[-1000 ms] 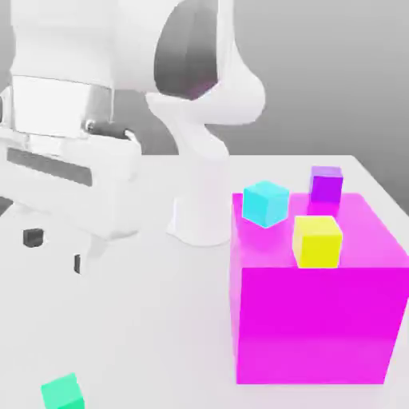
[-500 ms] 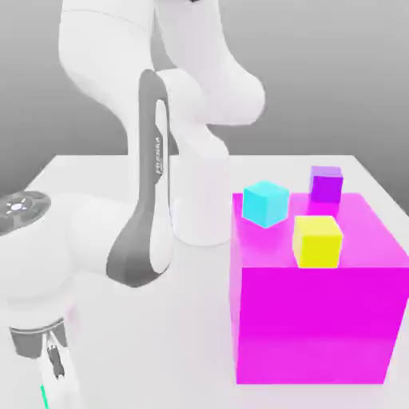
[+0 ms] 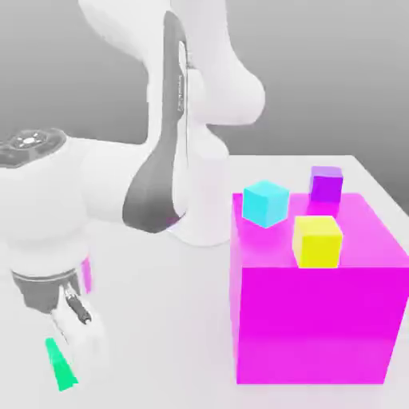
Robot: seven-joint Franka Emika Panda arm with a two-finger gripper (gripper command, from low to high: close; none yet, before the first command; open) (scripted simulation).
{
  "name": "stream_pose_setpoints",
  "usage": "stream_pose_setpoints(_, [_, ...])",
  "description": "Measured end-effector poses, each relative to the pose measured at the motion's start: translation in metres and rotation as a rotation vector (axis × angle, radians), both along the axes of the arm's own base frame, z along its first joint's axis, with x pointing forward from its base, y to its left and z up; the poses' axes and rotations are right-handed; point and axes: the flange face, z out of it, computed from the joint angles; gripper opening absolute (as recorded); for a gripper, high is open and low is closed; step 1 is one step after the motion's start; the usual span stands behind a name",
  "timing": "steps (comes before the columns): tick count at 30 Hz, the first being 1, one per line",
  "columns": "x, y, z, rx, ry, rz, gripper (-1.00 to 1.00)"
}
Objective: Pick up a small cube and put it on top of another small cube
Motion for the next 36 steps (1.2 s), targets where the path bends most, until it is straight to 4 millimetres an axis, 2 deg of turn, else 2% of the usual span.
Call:
stream_pose_setpoints(6, [-0.016,0.082,0.068,-0.015,0.013,0.392,-1.0])
stream_pose_setpoints(9, [-0.034,0.107,0.098,-0.016,0.017,0.559,-1.0])
stream_pose_setpoints(15, [-0.08,0.164,0.151,-0.008,0.022,0.922,-1.0])
stream_pose_setpoints(21, [-0.14,0.21,0.191,0.012,0.018,1.299,-1.0])
stream_pose_setpoints(24, [-0.17,0.227,0.204,0.026,0.013,1.481,-1.0])
stream_pose_setpoints(26, [-0.176,0.231,0.186,0.03,0.012,1.523,-1.0])
stream_pose_setpoints(28, [-0.178,0.231,0.16,0.031,0.011,1.534,-1.0])
stream_pose_setpoints(29, [-0.179,0.231,0.15,0.031,0.011,1.535,1.0])
stream_pose_setpoints(34, [-0.179,0.231,0.15,0.031,0.011,1.535,1.0])
stream_pose_setpoints(35, [-0.179,0.231,0.145,0.028,0.012,1.536,1.0])
stream_pose_setpoints(36, [-0.179,0.231,0.15,0.027,0.013,1.537,1.0])
